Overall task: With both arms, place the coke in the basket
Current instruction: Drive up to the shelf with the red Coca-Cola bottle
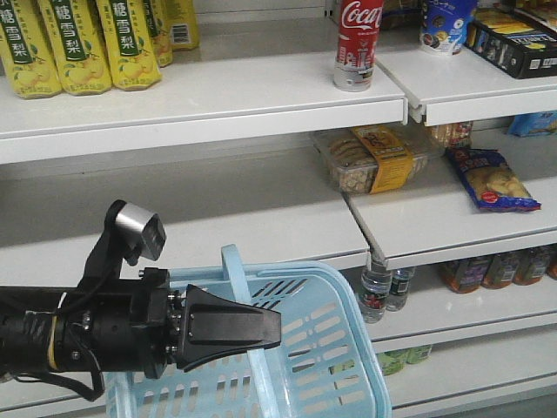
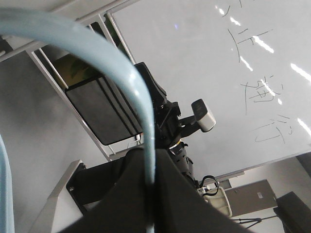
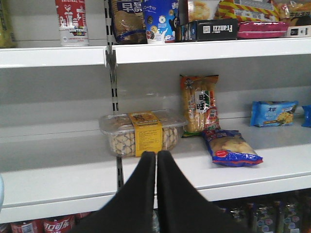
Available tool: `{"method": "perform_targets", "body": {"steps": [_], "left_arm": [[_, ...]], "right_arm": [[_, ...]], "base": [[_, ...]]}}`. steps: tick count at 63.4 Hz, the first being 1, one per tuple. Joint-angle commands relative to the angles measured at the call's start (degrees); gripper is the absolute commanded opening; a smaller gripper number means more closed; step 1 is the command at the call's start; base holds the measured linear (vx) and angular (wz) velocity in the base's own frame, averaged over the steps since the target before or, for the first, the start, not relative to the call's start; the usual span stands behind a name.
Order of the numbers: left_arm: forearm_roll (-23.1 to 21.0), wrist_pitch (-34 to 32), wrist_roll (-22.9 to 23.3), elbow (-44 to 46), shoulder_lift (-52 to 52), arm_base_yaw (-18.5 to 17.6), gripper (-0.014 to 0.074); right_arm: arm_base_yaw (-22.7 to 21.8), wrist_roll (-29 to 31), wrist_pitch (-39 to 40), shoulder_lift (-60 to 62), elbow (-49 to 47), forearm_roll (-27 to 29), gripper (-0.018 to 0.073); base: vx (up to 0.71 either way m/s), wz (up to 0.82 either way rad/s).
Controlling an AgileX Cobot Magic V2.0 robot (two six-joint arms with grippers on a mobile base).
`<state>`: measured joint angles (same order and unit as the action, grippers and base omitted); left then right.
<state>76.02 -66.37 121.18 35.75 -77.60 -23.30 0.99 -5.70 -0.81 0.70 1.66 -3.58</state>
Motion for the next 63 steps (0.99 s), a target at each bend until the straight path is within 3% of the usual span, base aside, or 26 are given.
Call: {"method": "perform_targets", "body": {"steps": [1,63], "left_arm": [[-4.44,-12.56,0.05,1.42,1.77,-0.43,-0.0006],[-4.44,-12.56,0.05,1.42,1.77,-0.43,-0.0006]], "right_arm": [[-0.14,0.10,4.46,0.84,0.80,-0.58,-0.0005],[-0.14,0.10,4.38,0.84,0.80,-0.58,-0.0005]], "base": [[0.05,0.21],[0.05,0.15]]}}
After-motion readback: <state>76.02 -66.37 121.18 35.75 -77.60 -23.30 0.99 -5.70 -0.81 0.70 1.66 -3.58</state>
